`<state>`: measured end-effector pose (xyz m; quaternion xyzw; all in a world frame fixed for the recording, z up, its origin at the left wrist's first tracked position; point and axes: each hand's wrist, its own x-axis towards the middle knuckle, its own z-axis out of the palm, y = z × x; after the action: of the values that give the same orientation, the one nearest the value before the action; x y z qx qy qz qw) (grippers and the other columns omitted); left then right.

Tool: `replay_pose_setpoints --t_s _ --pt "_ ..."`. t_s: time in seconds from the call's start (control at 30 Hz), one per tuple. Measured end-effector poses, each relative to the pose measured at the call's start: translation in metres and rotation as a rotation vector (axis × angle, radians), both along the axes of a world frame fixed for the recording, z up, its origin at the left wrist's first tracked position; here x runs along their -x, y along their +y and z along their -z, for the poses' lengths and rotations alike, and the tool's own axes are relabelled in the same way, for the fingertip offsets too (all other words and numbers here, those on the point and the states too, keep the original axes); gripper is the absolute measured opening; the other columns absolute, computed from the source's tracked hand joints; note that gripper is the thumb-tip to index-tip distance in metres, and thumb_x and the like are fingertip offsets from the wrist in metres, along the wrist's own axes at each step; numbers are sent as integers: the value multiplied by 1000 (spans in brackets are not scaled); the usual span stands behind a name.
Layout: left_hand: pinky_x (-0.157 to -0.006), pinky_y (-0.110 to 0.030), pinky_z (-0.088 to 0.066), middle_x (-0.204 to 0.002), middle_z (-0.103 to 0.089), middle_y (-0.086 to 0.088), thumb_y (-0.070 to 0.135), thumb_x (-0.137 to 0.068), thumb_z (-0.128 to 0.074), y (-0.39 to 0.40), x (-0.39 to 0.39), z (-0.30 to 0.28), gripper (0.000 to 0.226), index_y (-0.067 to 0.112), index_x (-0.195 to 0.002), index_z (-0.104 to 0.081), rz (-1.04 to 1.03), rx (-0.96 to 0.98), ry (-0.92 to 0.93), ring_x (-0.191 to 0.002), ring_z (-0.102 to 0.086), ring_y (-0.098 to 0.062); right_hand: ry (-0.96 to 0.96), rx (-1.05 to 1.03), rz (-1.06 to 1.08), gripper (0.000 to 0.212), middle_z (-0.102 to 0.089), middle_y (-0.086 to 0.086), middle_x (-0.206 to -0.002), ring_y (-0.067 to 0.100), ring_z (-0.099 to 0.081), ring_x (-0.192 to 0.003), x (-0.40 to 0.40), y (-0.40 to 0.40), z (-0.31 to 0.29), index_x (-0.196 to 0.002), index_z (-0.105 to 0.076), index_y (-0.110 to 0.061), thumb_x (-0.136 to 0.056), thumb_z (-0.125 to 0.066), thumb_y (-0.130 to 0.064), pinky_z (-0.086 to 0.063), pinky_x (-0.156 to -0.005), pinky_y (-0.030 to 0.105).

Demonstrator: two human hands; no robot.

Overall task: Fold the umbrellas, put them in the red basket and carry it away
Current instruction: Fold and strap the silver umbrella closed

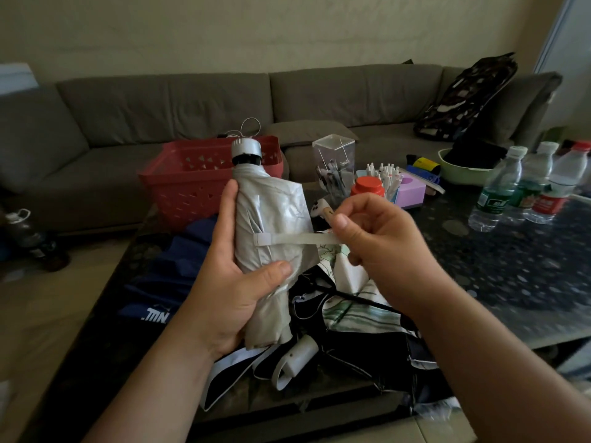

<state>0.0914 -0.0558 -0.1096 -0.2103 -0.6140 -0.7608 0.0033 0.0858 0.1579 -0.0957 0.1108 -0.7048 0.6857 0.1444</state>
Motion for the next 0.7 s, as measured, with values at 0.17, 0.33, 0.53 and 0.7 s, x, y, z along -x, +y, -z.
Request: replay_pose_setpoints --t_s 0.17,0.33,0.53,0.7 --pt "-106 -39 -55 -156 -51 22 -3 -76 -76 -4 1 -4 114 71 -147 -24 -28 -25 -16 -136 -60 -14 17 -49 -3 14 -61 -4 -62 10 -55 -57 8 23 3 -89 -67 -14 -97 -68 -3 -49 -59 28" --pt "-104 -57 -55 -157 -53 11 -2 -80 -73 -1 -3 0 110 75 -145 -29 82 -6 -43 -137 -60 -26 -83 -152 61 9 -67 3 -68 13 -61 -63 21 20 27 -89 -70 -10 -93 -74 -3 -52 -64 33" --pt "-90 -40 -63 -155 -56 9 1 -85 -77 13 -5 7 104 77 -139 -33 82 -62 -139 -133 -63 -26 -174 -285 110 15 -69 14 -75 5 -56 -54 28 0 49 -81 -71 -19 -91 -79 -11 -47 -55 20" --pt "-103 -36 -57 -158 -48 18 -10 -88 -71 14 0 9 109 71 -146 -27 -129 30 -89 -130 -64 -7 -31 -333 397 16 -69 -7 -108 4 -64 -94 21 -1 22 -97 -70 -36 -93 -74 -22 -57 -86 32"
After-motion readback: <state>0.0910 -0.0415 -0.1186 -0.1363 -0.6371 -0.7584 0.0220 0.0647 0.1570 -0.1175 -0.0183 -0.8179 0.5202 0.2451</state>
